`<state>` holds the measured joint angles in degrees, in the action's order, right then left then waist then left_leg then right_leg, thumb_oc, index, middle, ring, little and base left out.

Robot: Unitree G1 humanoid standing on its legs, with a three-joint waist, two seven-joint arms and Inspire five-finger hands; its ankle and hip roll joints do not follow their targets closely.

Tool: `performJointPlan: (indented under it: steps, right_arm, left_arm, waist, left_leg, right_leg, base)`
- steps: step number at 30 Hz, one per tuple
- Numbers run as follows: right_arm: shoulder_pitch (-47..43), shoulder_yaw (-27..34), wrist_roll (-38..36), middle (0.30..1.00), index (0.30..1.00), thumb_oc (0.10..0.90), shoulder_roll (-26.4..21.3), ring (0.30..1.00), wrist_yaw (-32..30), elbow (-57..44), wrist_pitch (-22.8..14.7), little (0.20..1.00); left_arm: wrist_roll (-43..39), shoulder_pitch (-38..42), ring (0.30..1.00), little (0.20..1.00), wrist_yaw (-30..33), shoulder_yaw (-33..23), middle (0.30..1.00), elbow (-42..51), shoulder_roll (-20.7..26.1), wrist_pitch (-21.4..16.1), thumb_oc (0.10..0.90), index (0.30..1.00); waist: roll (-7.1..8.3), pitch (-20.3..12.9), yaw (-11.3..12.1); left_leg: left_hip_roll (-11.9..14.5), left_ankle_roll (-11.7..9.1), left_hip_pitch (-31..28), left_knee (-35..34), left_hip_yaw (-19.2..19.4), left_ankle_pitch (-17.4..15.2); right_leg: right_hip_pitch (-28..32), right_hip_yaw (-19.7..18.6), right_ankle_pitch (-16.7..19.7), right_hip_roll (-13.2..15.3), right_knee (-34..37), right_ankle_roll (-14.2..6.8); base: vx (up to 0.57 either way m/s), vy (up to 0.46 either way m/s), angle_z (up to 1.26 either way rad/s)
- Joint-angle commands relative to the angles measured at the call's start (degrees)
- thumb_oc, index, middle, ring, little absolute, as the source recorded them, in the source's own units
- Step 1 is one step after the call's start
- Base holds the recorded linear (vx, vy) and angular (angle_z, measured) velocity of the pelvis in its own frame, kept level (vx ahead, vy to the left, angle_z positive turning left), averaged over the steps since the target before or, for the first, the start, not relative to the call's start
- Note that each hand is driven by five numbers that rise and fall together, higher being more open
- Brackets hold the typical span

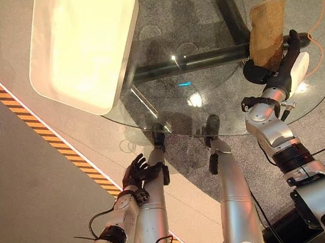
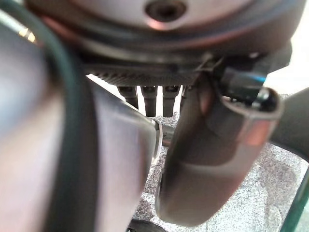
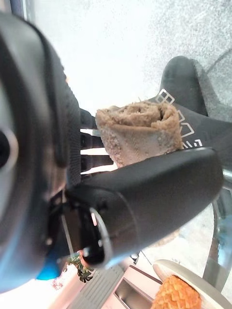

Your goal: Wipe the table with a cloth and put it in the basket.

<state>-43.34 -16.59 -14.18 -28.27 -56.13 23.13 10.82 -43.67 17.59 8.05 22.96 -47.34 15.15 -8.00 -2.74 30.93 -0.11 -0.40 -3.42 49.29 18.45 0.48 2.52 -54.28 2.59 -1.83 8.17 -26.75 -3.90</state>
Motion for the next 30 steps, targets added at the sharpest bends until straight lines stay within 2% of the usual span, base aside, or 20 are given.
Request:
performJointPlan:
  steps: [1,8,9,10,11,12,30]
  right_arm:
    - [1.01,0.12,-2.47,0.900,0.900,0.800,-4.29,0.900,-3.86,-2.18,0.16,0.900]
    - [1.78,0.16,-2.11,0.900,0.900,0.800,-3.66,0.900,-3.57,-2.12,-1.24,0.900]
    - [1.74,0.16,-1.81,0.832,0.832,0.720,-3.73,0.832,-3.53,-2.32,-1.49,0.820]
    - [1.63,0.22,-1.49,0.712,0.712,0.580,-3.83,0.712,-3.71,-2.49,-1.77,0.680]
    - [1.42,0.33,-1.35,0.531,0.531,0.369,-3.90,0.531,-3.73,-2.64,-1.83,0.469]
    - [1.16,0.39,-1.30,0.300,0.300,0.100,-3.94,0.300,-3.71,-2.77,-1.79,0.200]
    - [2.42,0.19,2.09,0.300,0.300,0.100,-2.96,0.300,-2.07,-6.22,-0.80,0.200]
  left_arm:
    - [-1.06,-4.40,0.900,0.900,-0.54,2.42,0.900,0.11,-1.76,0.32,0.800,0.900]
    - [-1.07,-4.35,0.900,0.900,0.12,2.69,0.900,0.43,-2.18,0.13,0.800,0.900]
    - [-1.01,-4.43,0.900,0.900,0.18,2.67,0.900,0.50,-2.14,0.16,0.800,0.900]
    - [-0.89,-4.50,0.900,0.900,0.14,2.59,0.900,0.51,-2.08,0.24,0.800,0.900]
    - [-0.79,-4.52,0.900,0.900,0.06,2.52,0.900,0.44,-2.02,0.28,0.800,0.900]
    - [-0.83,-4.53,0.900,0.900,-0.02,2.52,0.900,0.33,-1.96,0.23,0.800,0.900]
    - [-0.88,-4.48,0.900,0.900,0.39,1.97,0.900,0.49,-2.50,0.02,0.800,0.900]
  waist:
    - [-2.71,-1.13,-0.91]
    - [-2.63,-1.13,-0.94]
    - [-2.64,-1.13,-0.92]
    - [-2.64,-1.13,-0.89]
    - [-2.63,-1.13,-0.86]
    - [-2.62,-1.13,-0.84]
    - [-2.18,-1.13,-0.87]
  left_leg:
    - [-3.86,2.10,3.59,4.44,3.47,-2.47]
    - [-3.80,2.15,3.69,4.04,3.53,-2.38]
    - [-3.84,2.13,3.70,4.00,3.51,-2.37]
    - [-3.90,2.10,3.73,3.98,3.45,-2.36]
    - [-3.93,2.07,3.77,4.01,3.38,-2.37]
    - [-3.94,2.03,3.81,4.02,3.34,-2.37]
    - [-3.88,2.08,4.63,4.51,3.26,-2.67]
  right_leg:
    - [-0.27,1.16,6.42,-4.97,7.53,0.23]
    - [-0.36,1.08,6.40,-5.05,7.74,0.17]
    - [-0.34,1.08,6.43,-5.05,7.84,0.16]
    - [-0.35,1.11,6.47,-5.04,7.91,0.13]
    - [-0.39,1.13,6.49,-5.05,7.89,0.11]
    - [-0.44,1.15,6.50,-5.07,7.86,0.08]
    - [-1.33,1.33,5.90,-5.17,6.84,0.00]
  base:
    - [0.00,0.000,0.00]
    - [0.00,0.000,0.00]
    - [0.00,0.000,0.00]
    - [0.00,0.000,0.00]
    - [0.00,0.000,0.00]
    - [0.00,0.000,0.00]
    - [0.00,0.000,0.00]
